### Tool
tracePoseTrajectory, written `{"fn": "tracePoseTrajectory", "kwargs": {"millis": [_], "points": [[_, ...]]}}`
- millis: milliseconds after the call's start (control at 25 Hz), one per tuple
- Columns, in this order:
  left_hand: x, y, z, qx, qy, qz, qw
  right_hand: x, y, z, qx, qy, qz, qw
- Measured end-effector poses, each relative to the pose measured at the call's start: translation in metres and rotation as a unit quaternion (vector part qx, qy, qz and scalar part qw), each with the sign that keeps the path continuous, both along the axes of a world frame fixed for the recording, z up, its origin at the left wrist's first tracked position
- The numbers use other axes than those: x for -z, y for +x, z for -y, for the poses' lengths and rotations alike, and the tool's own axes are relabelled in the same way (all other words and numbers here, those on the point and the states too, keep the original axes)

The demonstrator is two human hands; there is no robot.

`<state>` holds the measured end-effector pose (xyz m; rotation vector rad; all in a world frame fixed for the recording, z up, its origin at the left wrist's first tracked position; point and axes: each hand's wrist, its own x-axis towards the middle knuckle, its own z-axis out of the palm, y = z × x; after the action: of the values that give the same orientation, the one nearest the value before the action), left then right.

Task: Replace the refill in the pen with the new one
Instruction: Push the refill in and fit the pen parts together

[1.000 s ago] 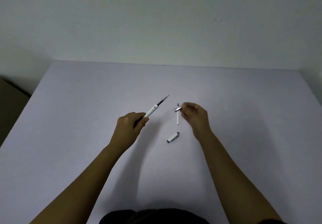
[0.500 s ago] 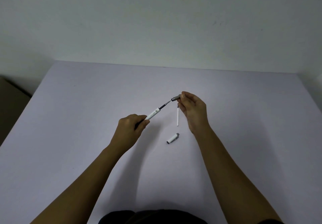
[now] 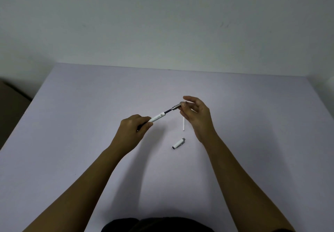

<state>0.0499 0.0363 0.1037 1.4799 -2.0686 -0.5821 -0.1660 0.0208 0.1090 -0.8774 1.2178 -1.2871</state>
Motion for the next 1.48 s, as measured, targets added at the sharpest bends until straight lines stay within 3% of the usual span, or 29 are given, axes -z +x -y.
{"fn": "tracePoseTrajectory", "kwargs": {"millis": [240,440,560,800,1080,1280,1480], "points": [[-0.005,0.014,0.006,0.019,0.009,-0.009,1.0,0.006,-0.007,-0.015,-0.066,-0.015,-0.109,0.992],[-0.013,0.015,0.007,0.049,0.025,-0.036,0.998,0.0,-0.006,-0.015,-0.079,-0.033,-0.088,0.992],[-0.019,0.011,0.009,0.043,0.01,-0.041,0.998,-0.003,-0.004,-0.015,-0.096,-0.04,-0.12,0.987],[-0.026,0.012,0.01,0.062,0.022,-0.032,0.997,-0.009,-0.003,-0.019,-0.078,-0.121,-0.232,0.962],[-0.032,0.012,0.006,0.066,-0.011,-0.035,0.997,-0.013,0.007,-0.019,-0.054,-0.115,-0.29,0.949],[-0.034,0.016,0.004,0.053,-0.026,-0.034,0.998,-0.021,0.01,-0.021,-0.071,-0.131,-0.238,0.96],[-0.035,0.017,0.003,0.06,-0.028,-0.031,0.997,-0.022,0.009,-0.018,-0.078,-0.126,-0.294,0.944]]}}
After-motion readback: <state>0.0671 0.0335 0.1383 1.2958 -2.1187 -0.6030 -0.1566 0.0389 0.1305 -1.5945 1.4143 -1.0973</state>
